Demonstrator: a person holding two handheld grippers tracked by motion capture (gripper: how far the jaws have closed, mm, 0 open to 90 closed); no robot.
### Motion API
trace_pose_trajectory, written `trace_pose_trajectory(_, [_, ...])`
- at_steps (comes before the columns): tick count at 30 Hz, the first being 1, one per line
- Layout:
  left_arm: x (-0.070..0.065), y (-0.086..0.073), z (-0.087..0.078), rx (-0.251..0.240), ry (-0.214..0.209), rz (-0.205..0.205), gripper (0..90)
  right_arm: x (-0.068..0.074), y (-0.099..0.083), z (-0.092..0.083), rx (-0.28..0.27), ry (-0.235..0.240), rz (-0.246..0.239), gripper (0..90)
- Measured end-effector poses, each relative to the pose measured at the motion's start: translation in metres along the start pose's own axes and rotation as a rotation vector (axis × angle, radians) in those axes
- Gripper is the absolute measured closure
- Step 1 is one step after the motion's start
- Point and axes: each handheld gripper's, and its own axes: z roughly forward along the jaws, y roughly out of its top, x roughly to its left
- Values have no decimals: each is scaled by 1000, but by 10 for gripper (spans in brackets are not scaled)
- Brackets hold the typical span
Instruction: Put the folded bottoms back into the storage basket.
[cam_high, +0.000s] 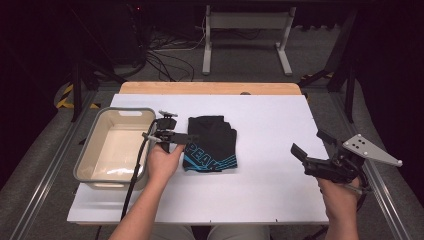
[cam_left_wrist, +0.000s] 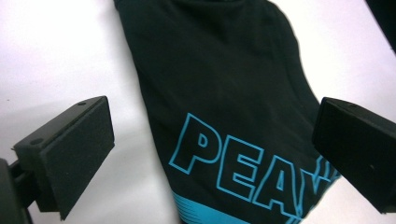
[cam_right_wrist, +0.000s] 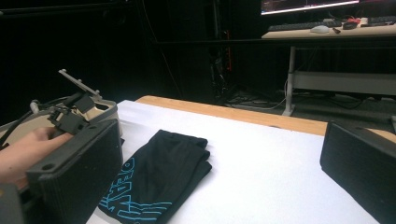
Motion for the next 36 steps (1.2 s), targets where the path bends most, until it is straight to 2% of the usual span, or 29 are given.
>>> trace_pose_trajectory(5, [-1, 0, 11, 52, 19, -7, 0, 0, 0, 0, 2, 0, -1, 0])
trace_pose_trajectory(10, [1, 0, 18, 75, 38, -8, 0, -1, 1, -1, 2, 0, 1, 0])
trace_pose_trajectory(11, [2, 0, 20, 79, 35, -24, 0, -1, 1, -2, 1, 0, 4, 0])
trace_pose_trajectory(14, [4, 0, 23, 98, 38, -28, 0, -2, 1, -2, 0, 0, 6, 0])
trace_pose_trajectory(20, [5, -1, 30, 140, 0, -60, 0, -2, 2, -3, 0, 1, 6, 0])
trace_pose_trajectory(26, [4, 0, 32, 142, -18, -67, 0, -2, 2, -4, -4, 0, 10, 0])
trace_pose_trajectory(31, [0, 0, 36, 149, -78, -86, 2, -2, 2, -4, -3, 2, 7, 0])
trace_pose_trajectory(36, [-3, 0, 39, 143, -98, -98, 3, -1, 3, -4, -2, 3, 8, 0])
